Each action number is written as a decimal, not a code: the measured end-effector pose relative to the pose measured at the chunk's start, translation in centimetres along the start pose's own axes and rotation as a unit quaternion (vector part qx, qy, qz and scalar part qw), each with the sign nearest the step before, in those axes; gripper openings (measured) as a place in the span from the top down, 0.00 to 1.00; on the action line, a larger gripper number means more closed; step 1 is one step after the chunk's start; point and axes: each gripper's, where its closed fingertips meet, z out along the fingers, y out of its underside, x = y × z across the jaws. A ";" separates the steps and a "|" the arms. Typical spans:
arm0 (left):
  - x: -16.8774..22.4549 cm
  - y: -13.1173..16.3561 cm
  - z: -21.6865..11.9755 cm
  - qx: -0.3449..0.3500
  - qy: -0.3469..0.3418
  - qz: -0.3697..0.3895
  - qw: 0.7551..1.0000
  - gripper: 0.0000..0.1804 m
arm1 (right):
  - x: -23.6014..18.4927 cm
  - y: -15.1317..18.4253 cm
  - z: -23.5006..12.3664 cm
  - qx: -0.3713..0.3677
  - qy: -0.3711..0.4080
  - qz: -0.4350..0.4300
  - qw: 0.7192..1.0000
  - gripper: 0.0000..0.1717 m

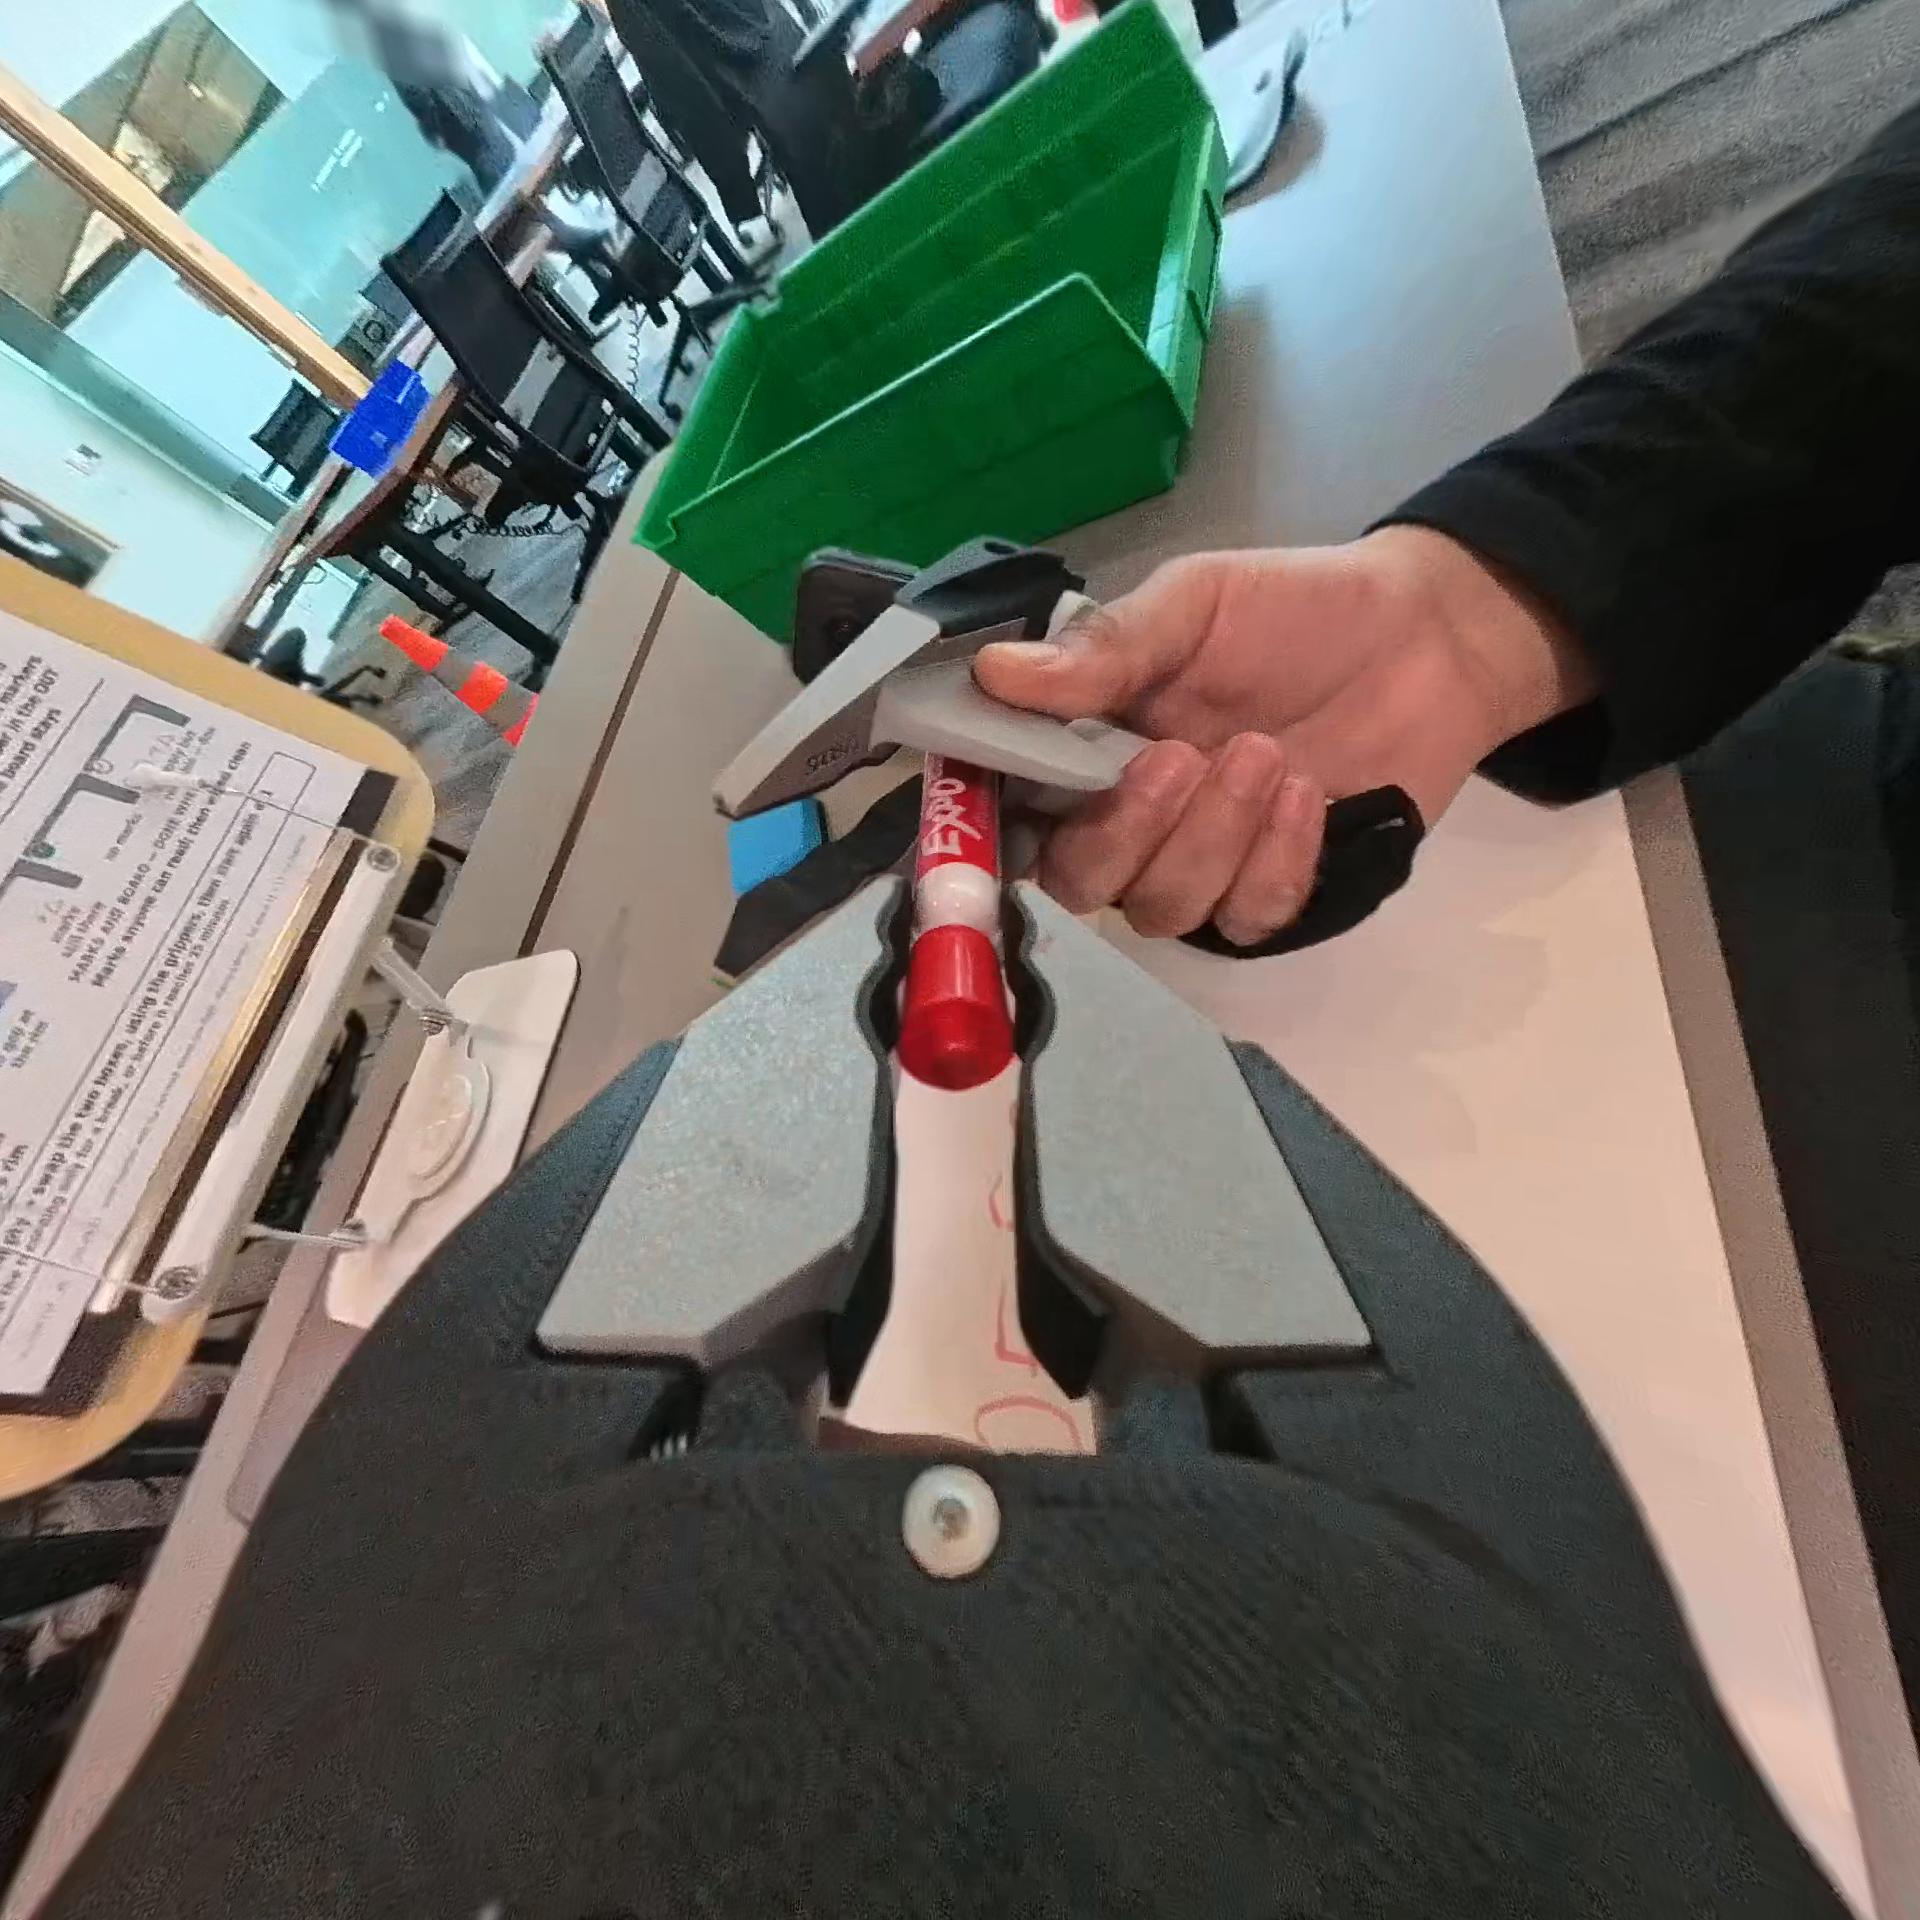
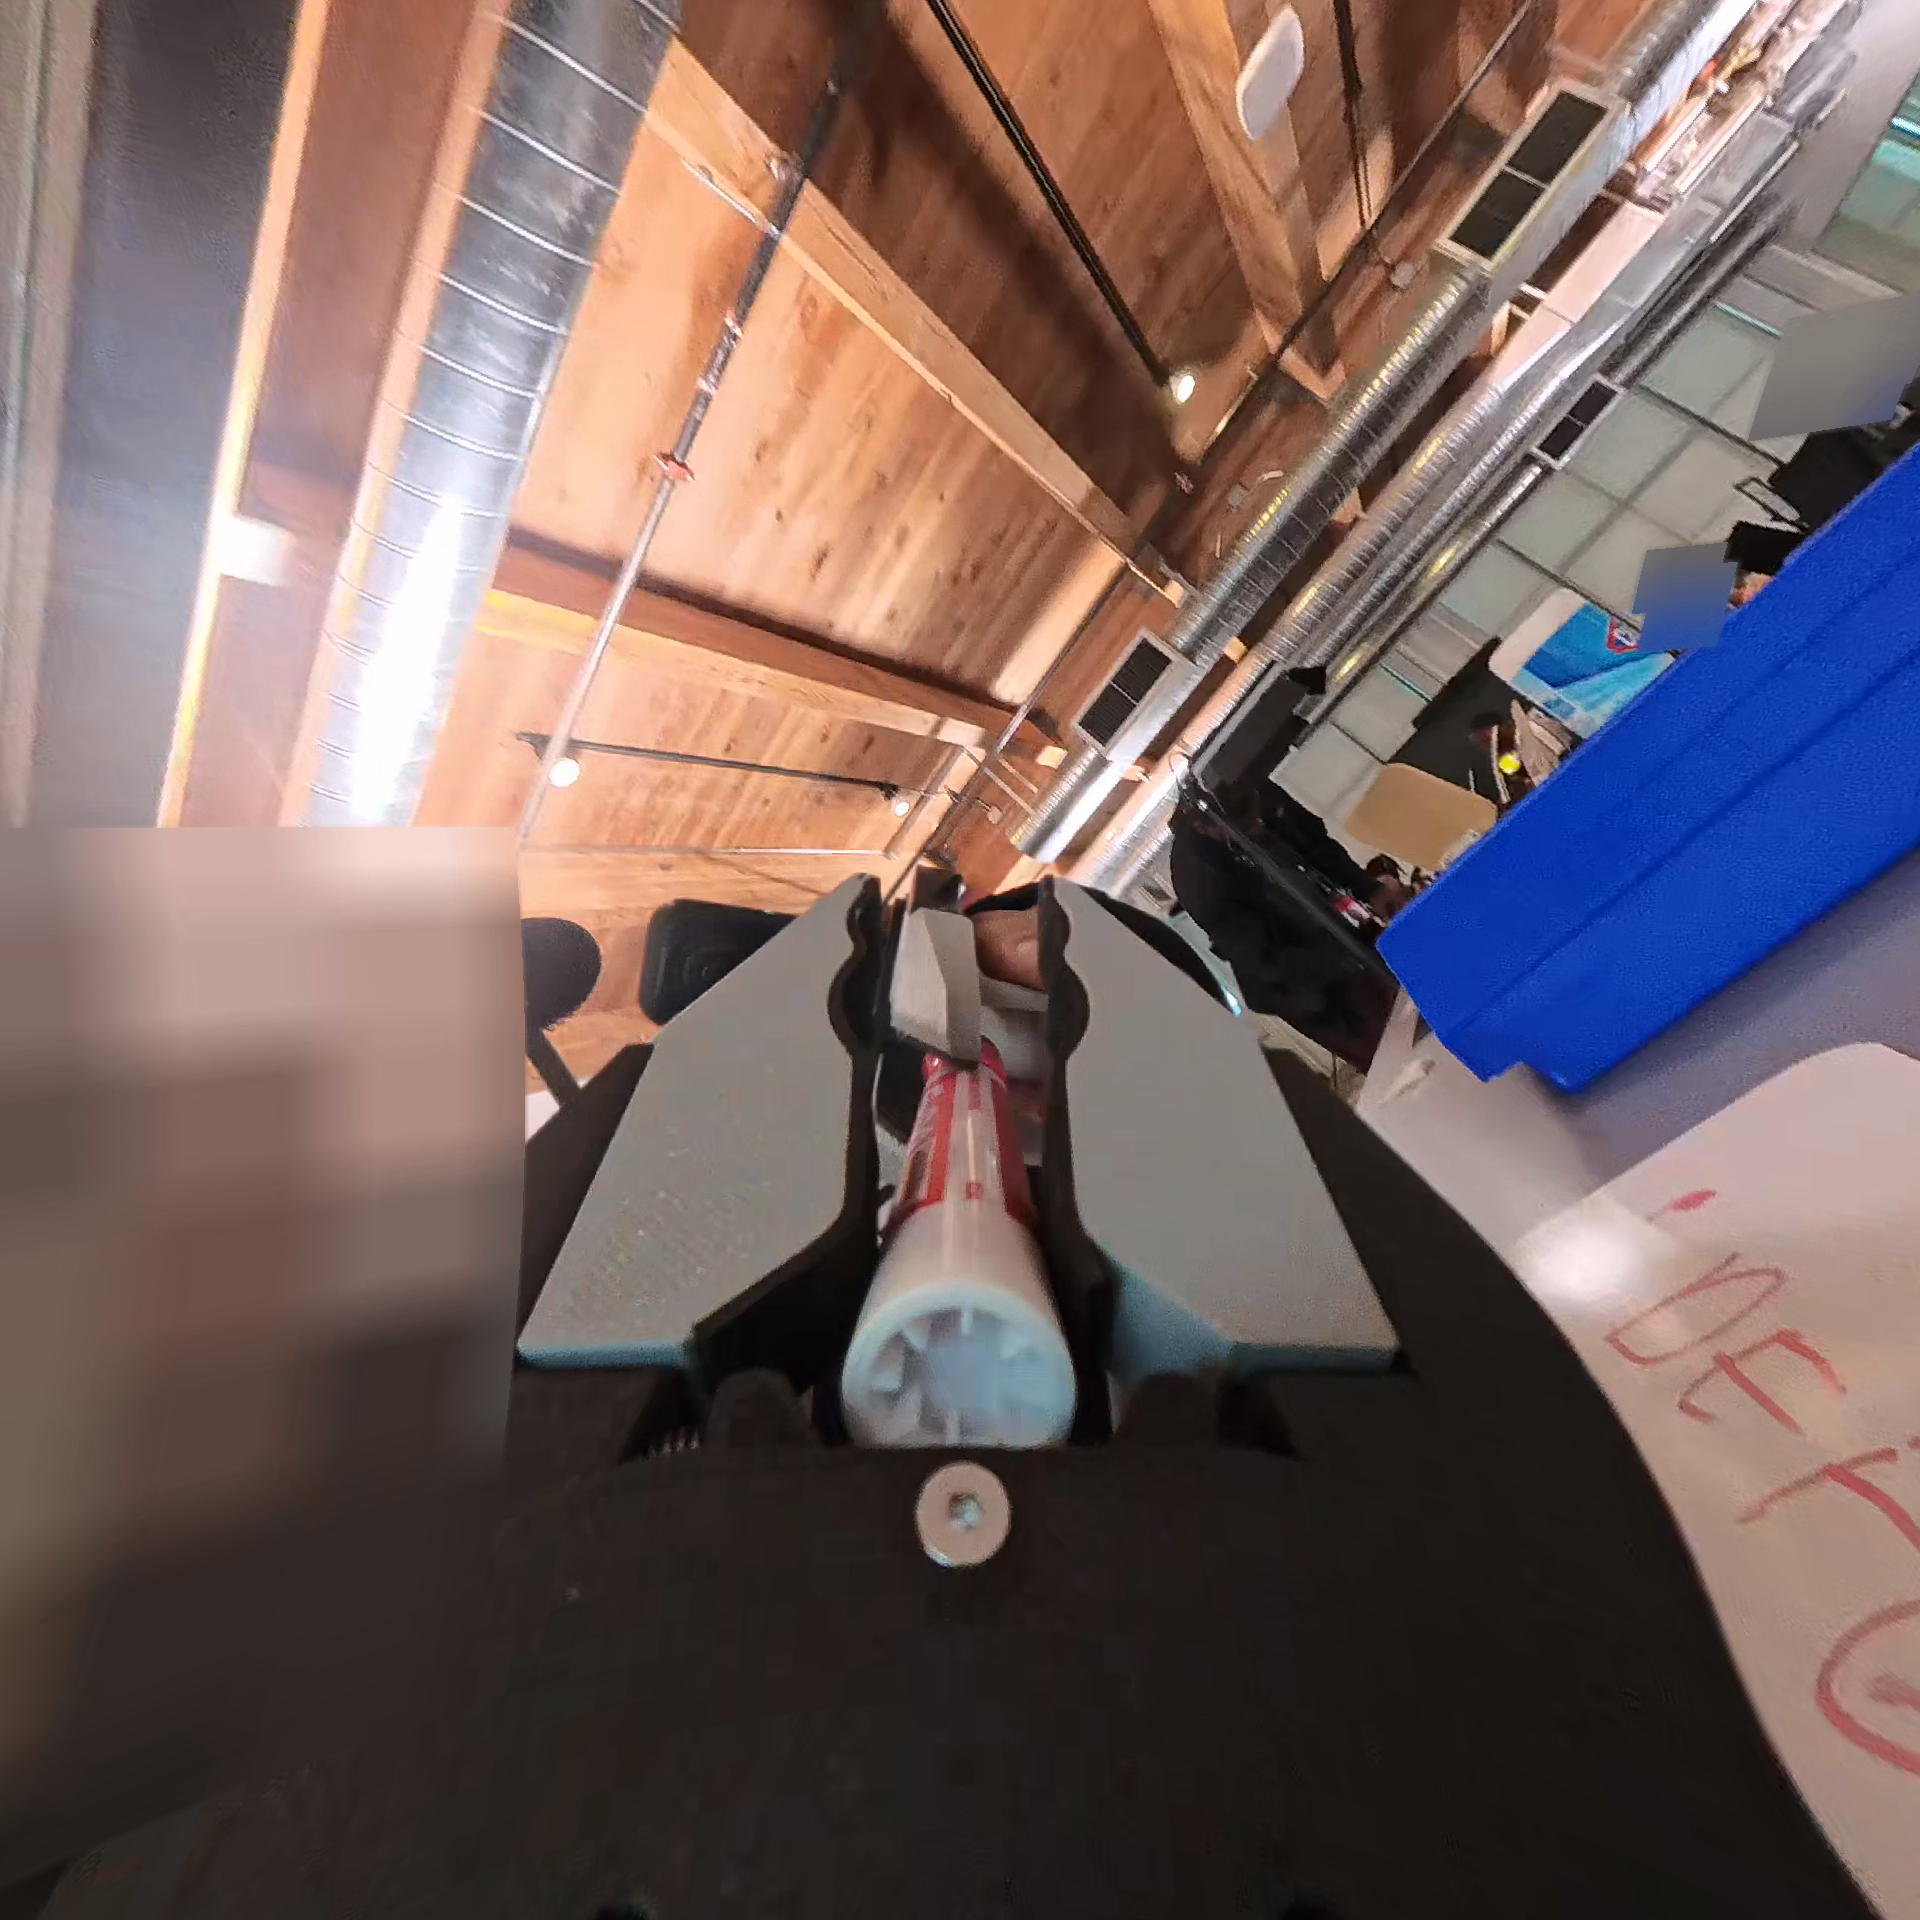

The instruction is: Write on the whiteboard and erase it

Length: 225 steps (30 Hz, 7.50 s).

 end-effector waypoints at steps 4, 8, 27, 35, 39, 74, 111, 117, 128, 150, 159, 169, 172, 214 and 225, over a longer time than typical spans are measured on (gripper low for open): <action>0.0 -0.7 1.4 -0.048 0.020 0.052 0.997 0.91 | -0.8 -0.3 -0.2 0.009 -0.020 -0.002 1.000 0.84; 0.1 -1.7 2.4 -0.041 0.027 0.059 0.997 0.92 | -1.9 -1.0 -0.8 0.031 -0.051 0.011 0.998 0.84; -0.8 -1.8 3.3 0.032 -0.004 0.006 0.999 0.85 | -0.7 -2.5 -1.8 0.089 -0.029 0.018 0.995 0.83; -1.9 -0.9 -0.2 0.071 -0.027 -0.054 0.996 0.83 | 0.0 -3.1 -2.3 0.104 -0.001 0.009 0.994 0.84; -2.3 1.8 -1.0 0.038 -0.048 -0.074 0.995 0.84 | -0.4 -3.5 -2.6 0.102 0.026 -0.044 0.993 0.84; 0.6 17.7 -3.1 -0.322 0.124 0.044 0.938 0.89 | -0.2 -1.8 -1.6 0.023 0.088 -0.120 0.989 0.83; 0.8 10.9 -1.8 -0.194 0.110 -0.164 0.961 0.82 | 2.0 1.0 -2.4 -0.163 0.243 -0.300 0.908 0.83; -0.8 12.5 -2.7 -0.271 0.188 0.104 0.938 0.80 | 1.7 0.9 -2.3 -0.157 0.227 -0.281 0.919 0.83; -1.2 17.6 -0.5 -0.352 0.202 0.243 0.881 0.80 | 1.4 1.3 -2.0 -0.159 0.210 -0.265 0.927 0.83; 0.5 16.2 0.1 -0.373 0.300 0.289 0.829 0.79 | 0.9 1.8 -1.7 -0.162 0.178 -0.234 0.942 0.83; 0.7 16.5 0.4 -0.373 0.300 0.217 0.851 0.84 | 0.9 1.7 -1.7 -0.157 0.175 -0.227 0.945 0.83; 3.0 15.7 -1.0 -0.408 0.247 0.016 0.879 0.84 | 0.6 -0.3 -2.4 -0.118 0.196 -0.253 0.940 0.83; 2.6 15.8 -0.7 -0.404 0.193 -0.073 0.891 0.84 | 0.6 -0.4 -2.6 -0.122 0.205 -0.268 0.934 0.83; 2.4 16.1 -0.8 -0.364 0.304 0.216 0.853 0.91 | 0.3 0.7 -2.2 -0.137 0.174 -0.237 0.946 0.83; 3.3 14.8 -0.4 -0.309 0.227 0.057 0.922 0.92 | 1.3 1.5 -2.2 -0.169 0.204 -0.261 0.928 0.83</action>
